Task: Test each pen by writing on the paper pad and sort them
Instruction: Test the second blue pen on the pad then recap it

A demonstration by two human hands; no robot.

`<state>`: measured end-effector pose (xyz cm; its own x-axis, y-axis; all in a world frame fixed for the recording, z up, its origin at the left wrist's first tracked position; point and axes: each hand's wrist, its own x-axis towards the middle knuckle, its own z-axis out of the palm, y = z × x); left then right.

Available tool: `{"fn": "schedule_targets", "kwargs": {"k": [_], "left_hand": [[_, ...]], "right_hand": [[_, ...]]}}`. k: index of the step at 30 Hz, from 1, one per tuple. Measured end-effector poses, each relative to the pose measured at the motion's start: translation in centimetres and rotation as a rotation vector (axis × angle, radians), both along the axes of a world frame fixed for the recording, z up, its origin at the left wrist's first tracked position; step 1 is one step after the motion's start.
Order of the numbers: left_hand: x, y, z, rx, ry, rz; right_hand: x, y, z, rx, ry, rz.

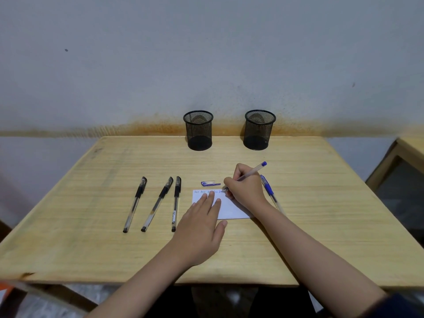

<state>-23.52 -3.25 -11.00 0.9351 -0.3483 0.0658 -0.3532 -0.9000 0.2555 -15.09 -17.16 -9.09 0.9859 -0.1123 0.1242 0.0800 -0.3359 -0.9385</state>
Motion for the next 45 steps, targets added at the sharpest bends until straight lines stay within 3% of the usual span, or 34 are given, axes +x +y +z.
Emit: {"fn": "schedule_targets", "kwargs": {"k": [18, 22, 31, 39, 45], "left_hand": [[0.2, 0.0, 0.9, 0.040, 0.035, -0.020], [1.9, 0.8, 3.2, 0.004, 0.110, -0.022], [7.7, 1.3, 3.8, -0.093, -0.120, 0.099], [9.2, 0.1, 3.1, -0.030, -0.115, 0.152], [9.1, 0.2, 4.5, -0.278, -0.069, 0.151]], "right_hand": [[0.1, 0.0, -0.1, 0.012, 0.017, -0.061], [0.1, -0.3, -0.1, 0.115, 0.020, -0.070], [-0.1, -0.3, 0.4, 0.308, 0.021, -0.127], [-0.4, -0.9, 1.2, 0.360, 0.005, -0.059], [0.0, -1.3, 1.1, 0.413, 0.037, -0.084]]}}
